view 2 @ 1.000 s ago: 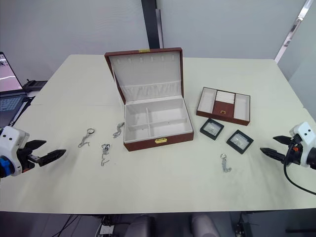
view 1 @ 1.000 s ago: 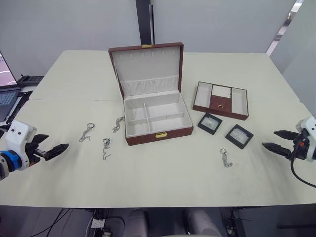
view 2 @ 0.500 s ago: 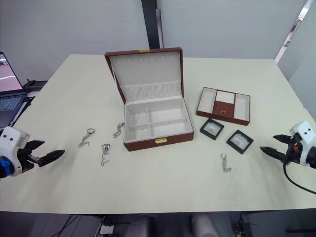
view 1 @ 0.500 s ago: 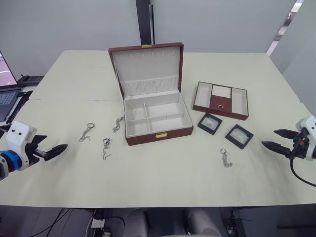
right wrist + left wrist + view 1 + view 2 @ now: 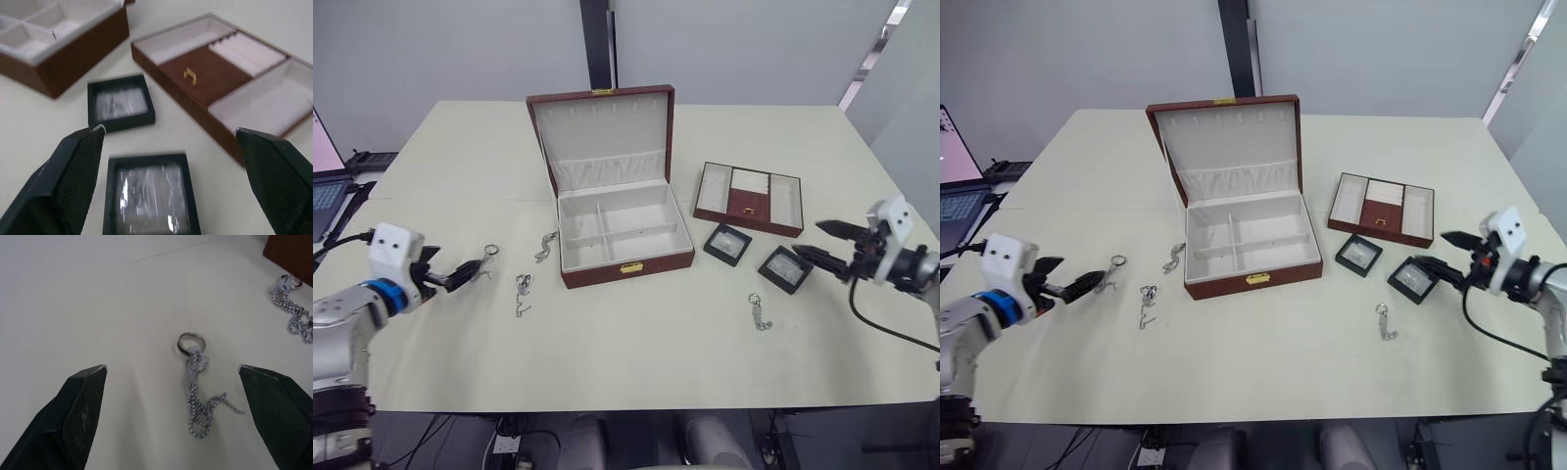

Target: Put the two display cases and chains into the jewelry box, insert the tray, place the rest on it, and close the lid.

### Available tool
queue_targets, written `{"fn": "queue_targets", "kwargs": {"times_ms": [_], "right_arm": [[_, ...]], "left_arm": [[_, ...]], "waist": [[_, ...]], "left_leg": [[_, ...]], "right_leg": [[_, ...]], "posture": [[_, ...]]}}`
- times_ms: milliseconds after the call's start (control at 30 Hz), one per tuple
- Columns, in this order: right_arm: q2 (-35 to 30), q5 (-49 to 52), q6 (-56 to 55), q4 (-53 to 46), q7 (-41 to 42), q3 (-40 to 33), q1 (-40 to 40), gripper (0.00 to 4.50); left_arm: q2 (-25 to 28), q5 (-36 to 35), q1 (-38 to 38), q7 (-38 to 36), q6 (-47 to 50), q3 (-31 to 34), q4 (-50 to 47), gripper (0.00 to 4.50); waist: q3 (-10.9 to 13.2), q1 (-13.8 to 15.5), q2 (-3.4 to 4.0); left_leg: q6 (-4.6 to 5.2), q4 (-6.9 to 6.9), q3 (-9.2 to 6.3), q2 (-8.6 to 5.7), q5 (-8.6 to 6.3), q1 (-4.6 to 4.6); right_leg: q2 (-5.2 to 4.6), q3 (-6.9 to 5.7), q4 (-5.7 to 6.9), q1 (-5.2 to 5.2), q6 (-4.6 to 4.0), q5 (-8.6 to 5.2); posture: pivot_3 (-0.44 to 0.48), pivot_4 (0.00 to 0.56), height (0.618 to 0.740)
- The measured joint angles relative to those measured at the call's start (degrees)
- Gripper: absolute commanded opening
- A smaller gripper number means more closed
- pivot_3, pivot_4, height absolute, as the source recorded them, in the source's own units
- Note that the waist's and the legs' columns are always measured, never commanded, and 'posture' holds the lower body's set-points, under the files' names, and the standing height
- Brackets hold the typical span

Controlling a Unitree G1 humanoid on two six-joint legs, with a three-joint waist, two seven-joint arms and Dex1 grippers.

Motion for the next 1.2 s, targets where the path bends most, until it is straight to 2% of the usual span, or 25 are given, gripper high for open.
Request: {"fn": "queue_targets", "kwargs": {"times_ms": [100, 167, 267, 433, 467, 567, 733, 1200], "right_arm": [[5.5, -1.7, 0.0, -1.0, -3.9, 4.4, -4.4, 3.92], [8.1, -4.0, -0.5, -0.5, -6.6, 7.4, -6.6, 3.22], [10.9, -7.8, -1.6, 2.7, -10.4, 10.4, -10.0, 2.22], [15.4, -12.8, -5.0, 9.1, -13.2, 15.4, -13.3, 0.88], [15.7, -13.2, -5.3, 9.6, -13.3, 15.9, -13.3, 0.69], [16.4, -14.9, -5.9, 10.8, -13.5, 17.1, -13.6, 0.03], [18.5, -16.0, -6.0, 10.6, -12.5, 20.0, -13.8, 0.03], [20.1, -16.2, -1.7, 3.4, -10.6, 21.4, -10.5, 0.03]], "left_arm": [[-4.4, 1.0, -2.5, 4.5, 2.3, -3.3, -2.6, 3.56], [-6.8, 1.1, -3.1, 6.6, 4.1, -5.2, -4.5, 2.88], [-8.8, 1.1, -3.3, 8.9, 6.7, -6.8, -7.1, 1.91], [-10.8, 1.1, -3.9, 11.0, 9.9, -8.8, -10.7, 0.2], [-10.8, 1.1, -4.0, 11.2, 10.2, -8.9, -10.8, 0.0], [-10.8, 1.1, -4.0, 11.4, 11.4, -9.3, -10.9, 0.0], [-11.8, 1.1, -4.5, 11.4, 12.8, -12.1, -12.1, 0.0], [-12.8, 1.1, -5.8, 10.7, 13.5, -15.3, -12.9, 0.0]], "waist": [[0.0, 0.0, 0.0], [0.0, 0.1, 0.0], [0.0, 0.1, 0.0], [0.0, 0.0, 0.0], [0.0, 0.0, 0.0], [0.0, 0.0, 0.0], [0.0, 0.0, 0.0], [0.0, 0.0, 0.0]], "left_leg": [[0.0, 0.03, -0.06, -0.01, 0.0, -0.02], [0.0, 0.05, -0.07, -0.02, 0.0, -0.08], [0.0, 0.05, -0.06, -0.03, 0.0, -0.08], [-0.01, 0.05, -0.09, -0.02, 0.01, -0.06], [-0.02, 0.06, -0.08, -0.03, 0.02, -0.07], [-0.02, 0.06, -0.07, -0.03, 0.02, -0.07], [-0.05, 0.06, -0.11, -0.03, 0.04, -0.07], [-0.06, 0.06, -0.15, -0.05, 0.04, -0.06]], "right_leg": [[0.01, -0.02, 0.02, 0.0, -0.01, 0.0], [-0.01, -0.02, 0.02, -0.02, -0.01, 0.0], [-0.03, -0.01, 0.0, -0.03, -0.01, 0.0], [-0.01, -0.04, 0.02, -0.02, -0.01, 0.0], [-0.02, -0.03, 0.02, -0.02, -0.01, 0.0], [-0.03, -0.02, 0.01, -0.02, -0.01, 0.0], [-0.01, -0.06, 0.03, -0.02, -0.01, 0.0], [-0.01, -0.06, 0.02, 0.0, -0.01, 0.0]], "posture": [[0.0, 0.15, 0.74], [0.0, 0.15, 0.74], [0.0, 0.15, 0.74], [0.0, 0.15, 0.74], [0.0, 0.15, 0.74], [0.0, 0.15, 0.74], [0.0, 0.15, 0.74], [0.0, 0.15, 0.74]]}}
